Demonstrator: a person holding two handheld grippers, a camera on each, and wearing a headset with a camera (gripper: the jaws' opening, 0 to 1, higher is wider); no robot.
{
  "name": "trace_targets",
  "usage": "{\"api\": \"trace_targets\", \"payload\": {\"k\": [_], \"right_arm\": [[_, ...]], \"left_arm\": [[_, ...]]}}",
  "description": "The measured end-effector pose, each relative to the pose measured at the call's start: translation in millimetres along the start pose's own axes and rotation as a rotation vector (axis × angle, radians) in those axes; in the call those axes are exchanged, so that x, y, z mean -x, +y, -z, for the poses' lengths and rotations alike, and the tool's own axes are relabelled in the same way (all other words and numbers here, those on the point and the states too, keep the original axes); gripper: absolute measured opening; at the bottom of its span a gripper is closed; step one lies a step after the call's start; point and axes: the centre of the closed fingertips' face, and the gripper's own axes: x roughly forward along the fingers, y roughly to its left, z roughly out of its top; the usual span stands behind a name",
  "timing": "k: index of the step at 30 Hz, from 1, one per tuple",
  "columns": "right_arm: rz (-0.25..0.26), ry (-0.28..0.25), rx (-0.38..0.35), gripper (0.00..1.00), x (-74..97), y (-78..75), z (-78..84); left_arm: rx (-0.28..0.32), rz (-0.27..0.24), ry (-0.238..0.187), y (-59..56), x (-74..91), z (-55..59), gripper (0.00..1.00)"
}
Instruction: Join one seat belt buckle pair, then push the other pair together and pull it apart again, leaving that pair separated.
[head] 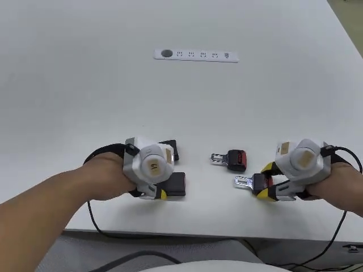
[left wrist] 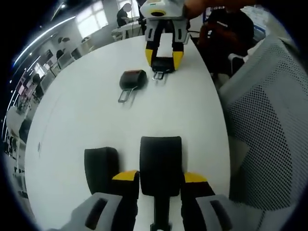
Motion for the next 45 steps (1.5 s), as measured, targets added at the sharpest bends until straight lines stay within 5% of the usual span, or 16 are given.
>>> {"api": "trace_targets", "payload": {"k": [11,28,45], "right_arm": [[-0.058,0.038,0.090,0.35,-2.5,1.3,-0.2],[-0.043,0.007,0.046,0.34,-6.8,-1.6,-4.5],[-0.065,-0.049,0.103,0.35,-37.5,22.9,-62.6]], "left_arm": [[-0.038,0.019,-0.002,-3.0,-1.3,-3.4,0.34],[-0.010,0.046,0.006,-2.1,-4.8,0.8,0.33],[-0.003,0.049,0.010,-1.6,-4.1,0.1,0.33]]}}
